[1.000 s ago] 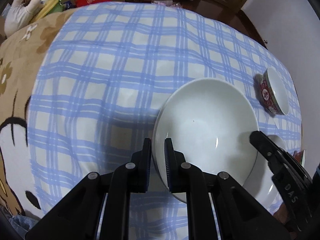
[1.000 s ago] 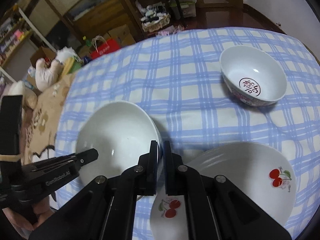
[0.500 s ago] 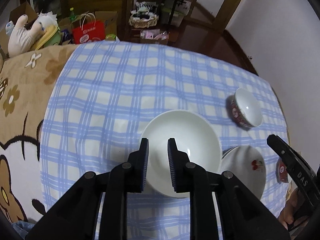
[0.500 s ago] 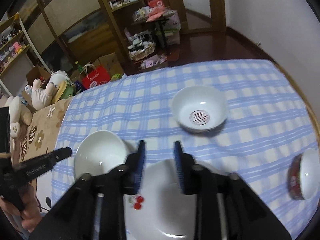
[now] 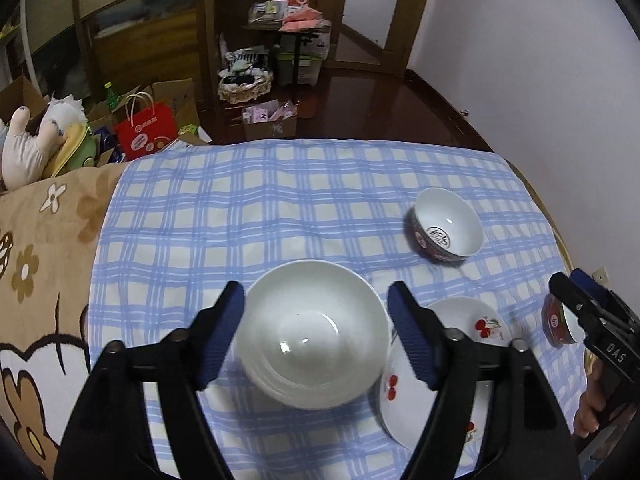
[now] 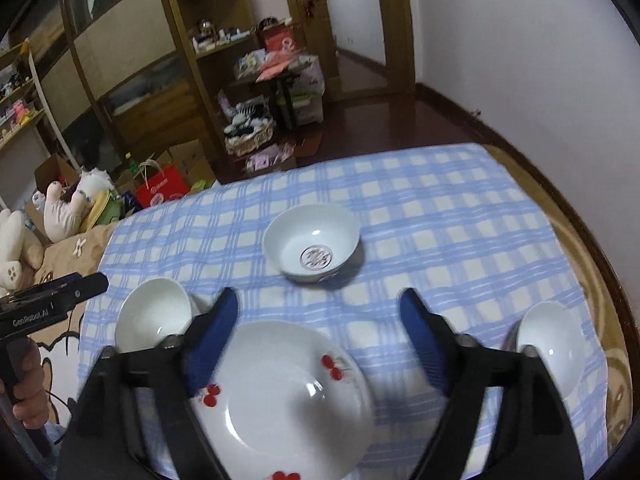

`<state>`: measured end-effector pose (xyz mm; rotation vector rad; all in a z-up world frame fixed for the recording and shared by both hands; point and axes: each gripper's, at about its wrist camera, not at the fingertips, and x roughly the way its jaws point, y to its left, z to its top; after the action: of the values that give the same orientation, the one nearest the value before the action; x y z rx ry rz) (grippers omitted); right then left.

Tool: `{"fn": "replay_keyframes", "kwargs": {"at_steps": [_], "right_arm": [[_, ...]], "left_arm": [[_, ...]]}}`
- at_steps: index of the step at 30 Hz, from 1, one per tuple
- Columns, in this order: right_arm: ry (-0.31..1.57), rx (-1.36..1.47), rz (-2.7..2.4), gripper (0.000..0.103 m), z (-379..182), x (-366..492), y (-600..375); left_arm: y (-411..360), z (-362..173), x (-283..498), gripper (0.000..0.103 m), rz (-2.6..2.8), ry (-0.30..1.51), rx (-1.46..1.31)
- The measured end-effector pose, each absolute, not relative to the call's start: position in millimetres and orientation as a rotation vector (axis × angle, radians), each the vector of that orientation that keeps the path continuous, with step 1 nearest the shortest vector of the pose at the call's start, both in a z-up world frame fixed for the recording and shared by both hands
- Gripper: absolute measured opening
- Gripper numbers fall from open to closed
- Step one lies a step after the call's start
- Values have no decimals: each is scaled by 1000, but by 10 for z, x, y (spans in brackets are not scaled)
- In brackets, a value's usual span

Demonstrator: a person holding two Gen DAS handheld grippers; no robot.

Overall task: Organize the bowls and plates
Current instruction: 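Move the left tool to the red-character bowl while the right tool reaches its opposite rim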

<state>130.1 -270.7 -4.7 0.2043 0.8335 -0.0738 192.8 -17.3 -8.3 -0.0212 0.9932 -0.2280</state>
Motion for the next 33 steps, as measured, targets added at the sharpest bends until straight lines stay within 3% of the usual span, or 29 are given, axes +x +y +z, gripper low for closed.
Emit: {"fn": "replay_keyframes", "kwargs": {"at_steps": [4, 10, 33], "right_arm": [[768, 206, -129, 102, 22, 1226, -2815], [743, 225, -166, 103, 31, 1200, -2968], [767, 266, -188, 103, -243, 1191, -3198]], "left_arm": [[-306, -25, 1870, 76, -255, 988, 14], [-475, 69, 1780, 81, -242, 961, 64], [-809, -102, 1823, 81, -259, 959, 150]]}}
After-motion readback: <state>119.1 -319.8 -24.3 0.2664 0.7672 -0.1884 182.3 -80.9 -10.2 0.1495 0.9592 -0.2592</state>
